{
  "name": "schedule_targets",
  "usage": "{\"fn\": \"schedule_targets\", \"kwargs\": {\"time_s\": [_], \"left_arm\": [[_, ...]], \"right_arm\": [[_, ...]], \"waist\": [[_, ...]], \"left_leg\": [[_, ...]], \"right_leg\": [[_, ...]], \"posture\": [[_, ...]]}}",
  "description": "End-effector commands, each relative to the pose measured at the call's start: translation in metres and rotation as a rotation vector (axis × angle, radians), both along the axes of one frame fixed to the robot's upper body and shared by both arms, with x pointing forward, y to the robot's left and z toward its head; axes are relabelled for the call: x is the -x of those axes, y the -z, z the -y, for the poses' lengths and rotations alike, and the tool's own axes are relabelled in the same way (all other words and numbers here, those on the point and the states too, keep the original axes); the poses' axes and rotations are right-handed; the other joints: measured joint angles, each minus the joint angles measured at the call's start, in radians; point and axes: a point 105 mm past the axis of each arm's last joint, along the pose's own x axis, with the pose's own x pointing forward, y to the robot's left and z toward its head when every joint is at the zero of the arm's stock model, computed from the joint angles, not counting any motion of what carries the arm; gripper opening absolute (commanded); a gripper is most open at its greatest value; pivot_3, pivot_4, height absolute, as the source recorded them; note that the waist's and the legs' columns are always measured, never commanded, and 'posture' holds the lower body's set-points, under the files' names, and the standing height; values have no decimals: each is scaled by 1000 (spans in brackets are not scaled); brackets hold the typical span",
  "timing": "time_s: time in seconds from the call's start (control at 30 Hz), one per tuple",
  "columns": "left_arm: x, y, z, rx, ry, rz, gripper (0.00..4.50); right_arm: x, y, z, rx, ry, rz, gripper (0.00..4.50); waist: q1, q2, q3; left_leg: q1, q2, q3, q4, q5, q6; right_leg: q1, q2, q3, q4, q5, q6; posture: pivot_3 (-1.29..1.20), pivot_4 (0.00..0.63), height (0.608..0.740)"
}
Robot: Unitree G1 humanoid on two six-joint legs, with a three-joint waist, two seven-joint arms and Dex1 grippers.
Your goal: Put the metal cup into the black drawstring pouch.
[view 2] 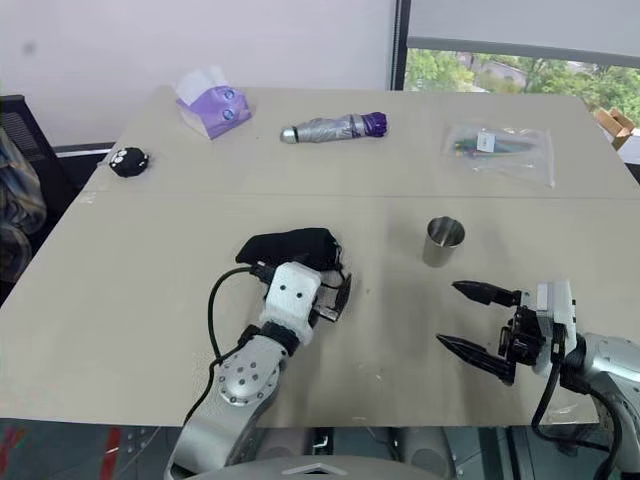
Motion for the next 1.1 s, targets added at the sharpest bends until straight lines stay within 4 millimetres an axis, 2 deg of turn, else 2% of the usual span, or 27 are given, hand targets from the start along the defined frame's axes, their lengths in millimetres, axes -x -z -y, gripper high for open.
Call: {"fn": "schedule_targets", "kwargs": {"time_s": [0.03, 0.33, 0.77, 0.97, 1.1], "left_arm": [[0, -10, -9, -48, -63, 37, 4487], [-15, -17, -27, -152, -171, 96, 4487], [-30, -28, -5, -84, -39, 157, 4487], [-35, -26, -14, -124, -96, 156, 4487], [-30, -20, -27, -174, -143, 133, 4487]], "right_arm": [[1, -11, -1, -4, -23, 40, 4500], [-3, -8, -2, -10, -16, 53, 4500], [-7, -7, -4, -17, 3, 78, 4500], [-9, -6, -4, -20, 4, 87, 4500], [-12, -6, -2, -18, 6, 93, 4500]], "waist": [[0, 0, 0], [0, 0, 0], [1, 0, 0], [-1, 0, 0], [-1, 0, 0]], "left_leg": [[0, 0, 0, 0, 0, 0], [0, 0, 0, 0, 0, 0], [-1, 0, 0, 0, 0, 0], [-1, 0, 0, 2, 0, 0], [-1, 0, -1, 2, 0, 0]], "right_leg": [[0, 0, 0, 0, 0, 0], [0, 0, 0, 0, 0, 0], [0, 0, 0, 0, 2, -4], [0, 0, 0, 1, 2, -3], [0, 0, 0, 1, 2, -4]], "posture": [[0, 150, 740], [0, 150, 740], [0, 150, 740], [0, 150, 740], [0, 150, 740]]}}
